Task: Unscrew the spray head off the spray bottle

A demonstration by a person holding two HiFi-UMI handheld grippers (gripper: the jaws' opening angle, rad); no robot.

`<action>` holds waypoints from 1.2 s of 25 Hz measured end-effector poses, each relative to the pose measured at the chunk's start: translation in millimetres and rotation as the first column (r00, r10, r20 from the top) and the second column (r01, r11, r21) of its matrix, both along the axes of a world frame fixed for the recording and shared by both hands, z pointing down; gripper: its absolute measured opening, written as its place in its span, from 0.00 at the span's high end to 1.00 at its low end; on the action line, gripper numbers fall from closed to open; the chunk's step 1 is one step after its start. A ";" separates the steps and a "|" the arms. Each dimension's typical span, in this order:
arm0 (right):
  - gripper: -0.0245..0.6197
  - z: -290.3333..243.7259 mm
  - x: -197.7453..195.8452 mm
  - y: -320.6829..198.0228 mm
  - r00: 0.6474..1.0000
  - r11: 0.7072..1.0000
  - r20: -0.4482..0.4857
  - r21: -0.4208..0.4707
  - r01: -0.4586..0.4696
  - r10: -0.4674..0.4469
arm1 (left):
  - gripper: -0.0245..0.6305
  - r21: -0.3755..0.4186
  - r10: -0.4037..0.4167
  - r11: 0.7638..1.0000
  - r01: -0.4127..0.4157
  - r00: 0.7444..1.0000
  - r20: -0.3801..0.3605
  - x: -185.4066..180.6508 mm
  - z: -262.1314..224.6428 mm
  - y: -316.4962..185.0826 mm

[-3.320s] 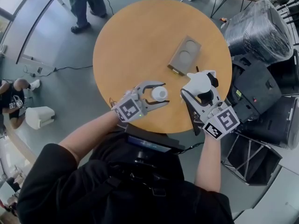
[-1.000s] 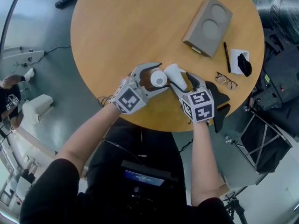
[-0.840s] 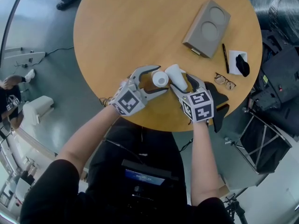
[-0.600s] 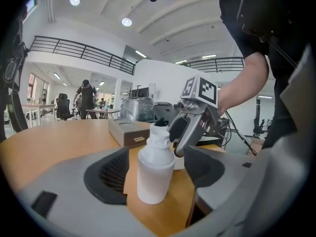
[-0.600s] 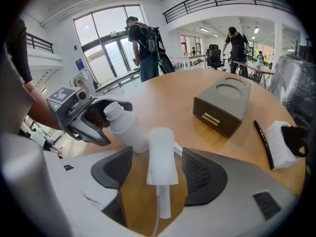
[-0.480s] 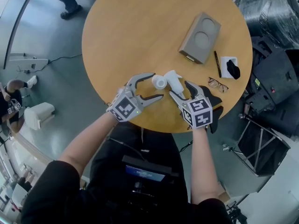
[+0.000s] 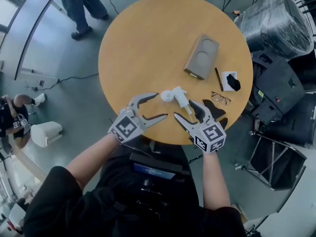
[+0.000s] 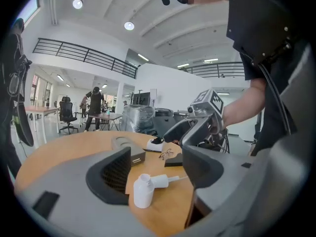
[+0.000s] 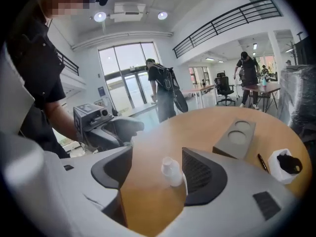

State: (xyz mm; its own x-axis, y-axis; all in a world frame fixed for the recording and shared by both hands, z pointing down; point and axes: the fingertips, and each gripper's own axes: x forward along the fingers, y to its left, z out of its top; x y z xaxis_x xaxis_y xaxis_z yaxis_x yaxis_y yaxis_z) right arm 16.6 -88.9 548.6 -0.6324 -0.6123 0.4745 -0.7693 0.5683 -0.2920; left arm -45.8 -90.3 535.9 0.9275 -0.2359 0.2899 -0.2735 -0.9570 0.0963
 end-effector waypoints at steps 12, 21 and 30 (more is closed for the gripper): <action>0.46 -141.5 -38.2 44.8 0.994 0.962 0.111 0.273 -0.006 -0.025 | 0.50 0.008 0.044 0.999 -0.043 0.996 -0.077 -24.3 -109.3 35.0; 0.60 -190.0 -48.3 54.2 0.987 0.933 0.158 0.358 -0.045 -0.012 | 0.69 -0.017 0.044 0.999 -0.048 0.982 -0.183 -38.6 -159.5 41.4; 0.96 -231.1 -26.5 78.0 0.983 0.897 0.177 0.442 -0.027 -0.058 | 0.95 0.008 -0.033 0.999 0.035 0.982 -0.184 -22.2 -192.6 67.3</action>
